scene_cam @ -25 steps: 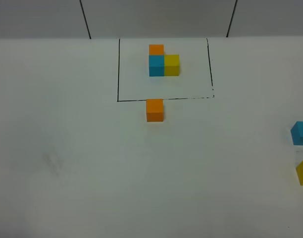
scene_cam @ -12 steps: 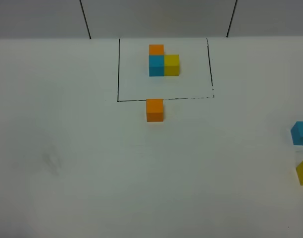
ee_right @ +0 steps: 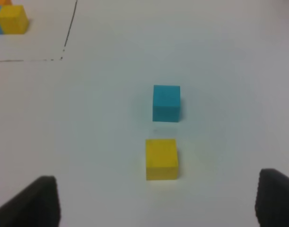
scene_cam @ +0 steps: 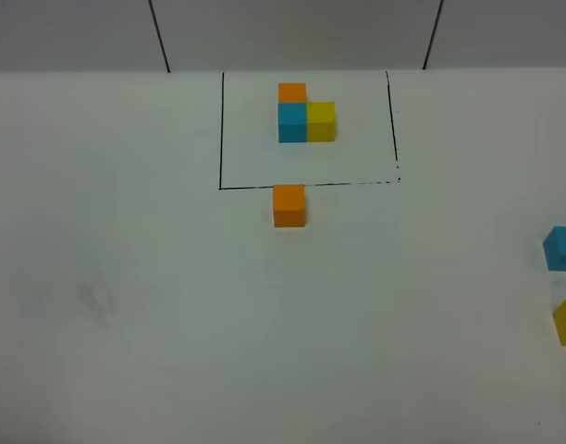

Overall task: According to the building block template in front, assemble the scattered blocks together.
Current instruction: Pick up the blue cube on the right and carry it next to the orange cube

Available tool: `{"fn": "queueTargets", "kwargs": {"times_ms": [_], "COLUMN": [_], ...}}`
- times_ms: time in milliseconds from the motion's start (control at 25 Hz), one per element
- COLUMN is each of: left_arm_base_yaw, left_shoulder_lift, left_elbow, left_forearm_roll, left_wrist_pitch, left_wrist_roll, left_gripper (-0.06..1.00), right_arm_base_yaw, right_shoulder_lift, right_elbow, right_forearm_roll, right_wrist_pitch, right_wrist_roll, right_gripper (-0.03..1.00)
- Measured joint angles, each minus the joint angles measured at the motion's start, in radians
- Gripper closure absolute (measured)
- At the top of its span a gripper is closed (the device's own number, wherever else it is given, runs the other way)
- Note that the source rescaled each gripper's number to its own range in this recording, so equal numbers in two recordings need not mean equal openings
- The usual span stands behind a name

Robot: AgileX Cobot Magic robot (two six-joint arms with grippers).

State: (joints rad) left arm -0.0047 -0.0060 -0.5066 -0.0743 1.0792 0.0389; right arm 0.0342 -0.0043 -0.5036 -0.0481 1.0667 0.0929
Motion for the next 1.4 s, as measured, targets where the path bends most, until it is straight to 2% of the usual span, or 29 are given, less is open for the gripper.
{"fn": "queueTargets", "kwargs": {"times_ms": [480,680,920,1200,1400], "left_arm_base_yaw": [0.0,0.0,0.0,0.0,0.0], "left_shoulder_lift": [0.0,0.0,0.0,0.0,0.0], "left_elbow": [0.0,0.0,0.0,0.0,0.0], "left_forearm_roll": [0.0,0.0,0.03,0.036,0.036], "left_wrist_pitch": [0.0,0.0,0.0,0.0,0.0], "left_wrist_roll": [0.0,0.0,-0.02,-0.022,-0.022], "left_gripper": [0.48,0.48,0.48,0.48,0.48], "right_arm_base_yaw": [0.0,0.0,0.0,0.0,0.0], "right_shoulder_lift": [0.0,0.0,0.006,0.13,0.224], "right_elbow": [0.0,0.0,0.0,0.0,-0.003], "right_forearm_roll": [0.0,0.039,0.048,0.048,0.066], "right_wrist_pitch": [0.0,0.0,0.0,0.0,-0.002], "right_wrist_roll": [0.0,0.025,0.035,0.053,0.01], "right_gripper": [0.27,0.27,0.27,0.27,0.27]}}
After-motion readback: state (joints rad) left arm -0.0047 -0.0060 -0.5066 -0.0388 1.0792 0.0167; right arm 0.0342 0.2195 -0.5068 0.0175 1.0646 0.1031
